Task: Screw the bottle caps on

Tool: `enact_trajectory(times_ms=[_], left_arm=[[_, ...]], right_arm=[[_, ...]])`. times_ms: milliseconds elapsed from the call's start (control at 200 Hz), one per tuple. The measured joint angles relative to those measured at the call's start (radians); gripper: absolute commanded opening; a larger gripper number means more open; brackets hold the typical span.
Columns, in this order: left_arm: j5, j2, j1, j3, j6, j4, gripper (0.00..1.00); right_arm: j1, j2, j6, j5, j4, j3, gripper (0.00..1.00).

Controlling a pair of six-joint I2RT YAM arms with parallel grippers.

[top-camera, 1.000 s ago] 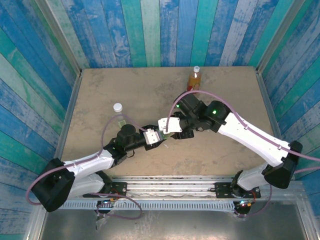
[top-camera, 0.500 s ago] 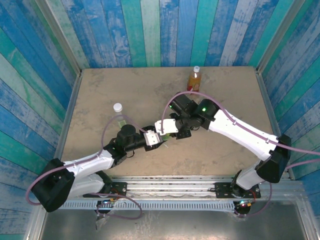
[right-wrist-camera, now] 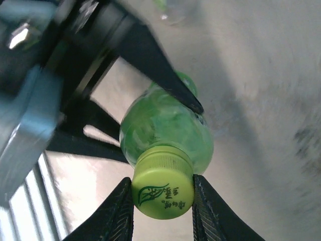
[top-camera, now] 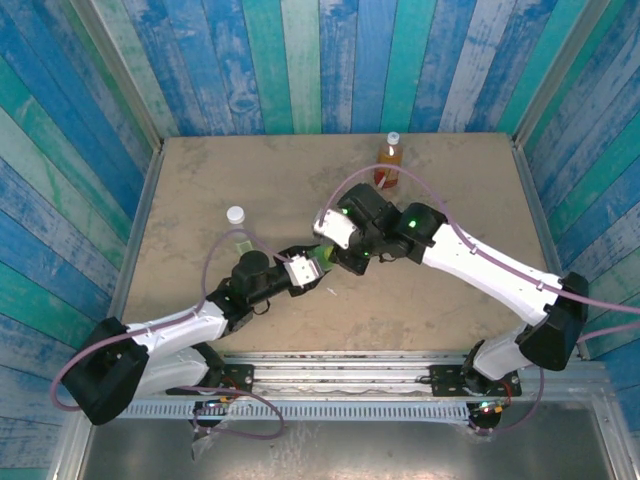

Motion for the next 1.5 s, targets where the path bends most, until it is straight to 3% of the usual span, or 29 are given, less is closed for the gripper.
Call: enact_trajectory(times_ms=[105, 220, 321, 456, 666, 912, 1152, 1503], left_arm=[[-0.044, 0.01, -0.008, 0.008, 0.0, 0.0, 0.59], [-0.053, 0.015, -0.01, 0.021, 0.005, -0.007, 0.59], [-0.041, 0.016, -0.023, 0.06, 0.011, -0.019, 0.6], [-0.032, 0.016, -0.027, 0.079, 0.016, -0.021, 0.61], [-0.03, 0.015, -0.027, 0.079, 0.079, -0.065, 0.61], [-0.01, 0.014, -0.027, 0.126, 0.133, -0.157, 0.61], [0.008, 0.014, -0.027, 0.131, 0.143, -0.166, 0.61], [0.023, 0.014, -0.025, 0.132, 0.141, -0.169, 0.61]], right_arm=[[-0.005, -0.005, 0.311, 0.005, 0.038, -0.019, 0.26], [-0.004, -0.01, 0.449, 0.018, 0.051, -0.024, 0.5], [0.0, -0.039, 0.404, 0.018, 0.08, -0.03, 0.63], [0.005, -0.15, 0.164, 0.022, 0.084, -0.063, 0.68], [0.01, -0.298, -0.366, 0.013, 0.034, -0.082, 0.69], [0.052, -0.214, -0.805, 0.072, -0.042, -0.032, 0.61], [0.057, -0.132, -0.958, 0.14, -0.046, -0.027, 0.49], [0.058, -0.096, -1.013, 0.177, -0.038, -0.025, 0.36]])
